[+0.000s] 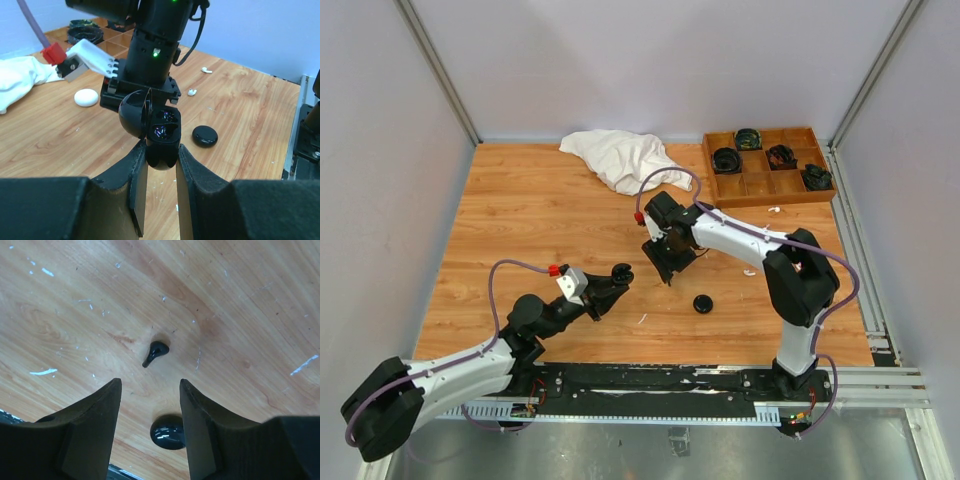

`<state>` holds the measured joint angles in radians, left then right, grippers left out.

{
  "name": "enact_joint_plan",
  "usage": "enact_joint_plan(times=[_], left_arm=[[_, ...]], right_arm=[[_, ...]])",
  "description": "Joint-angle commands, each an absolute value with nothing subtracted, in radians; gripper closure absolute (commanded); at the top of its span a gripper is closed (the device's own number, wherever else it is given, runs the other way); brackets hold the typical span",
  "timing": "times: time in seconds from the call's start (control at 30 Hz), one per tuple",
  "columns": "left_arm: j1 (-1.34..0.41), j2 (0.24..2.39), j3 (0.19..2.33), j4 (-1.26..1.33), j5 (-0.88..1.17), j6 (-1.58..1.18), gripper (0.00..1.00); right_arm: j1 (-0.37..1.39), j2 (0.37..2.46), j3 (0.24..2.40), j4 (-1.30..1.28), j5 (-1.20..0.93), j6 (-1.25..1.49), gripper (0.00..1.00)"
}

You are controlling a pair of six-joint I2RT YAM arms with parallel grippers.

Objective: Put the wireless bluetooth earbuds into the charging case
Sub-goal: Pick up the earbud from the center of the board.

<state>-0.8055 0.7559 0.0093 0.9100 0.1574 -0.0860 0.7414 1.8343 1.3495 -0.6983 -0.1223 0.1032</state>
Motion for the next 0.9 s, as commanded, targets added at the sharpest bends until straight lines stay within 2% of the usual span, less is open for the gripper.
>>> enact_joint_plan(times=[0.0,0.3,0.87], left_arm=[[-0.807,0.736,-0.005,0.901,0.144,-0.068,1.0],[-0.807,0.717,0.0,0.873,0.156,-0.072,1.0],[-0.807,0.726,0.005,0.865,0.164,-0.074,1.0]], right_arm=[[0.749,1.892,1.408,-0.729,-0.109,0.156,0.5],[0.736,1.962,1.432,-0.708,-0.099,0.177,0.6],[0.735,2.032,1.411,-0.683,-0.061,0.195,0.67]])
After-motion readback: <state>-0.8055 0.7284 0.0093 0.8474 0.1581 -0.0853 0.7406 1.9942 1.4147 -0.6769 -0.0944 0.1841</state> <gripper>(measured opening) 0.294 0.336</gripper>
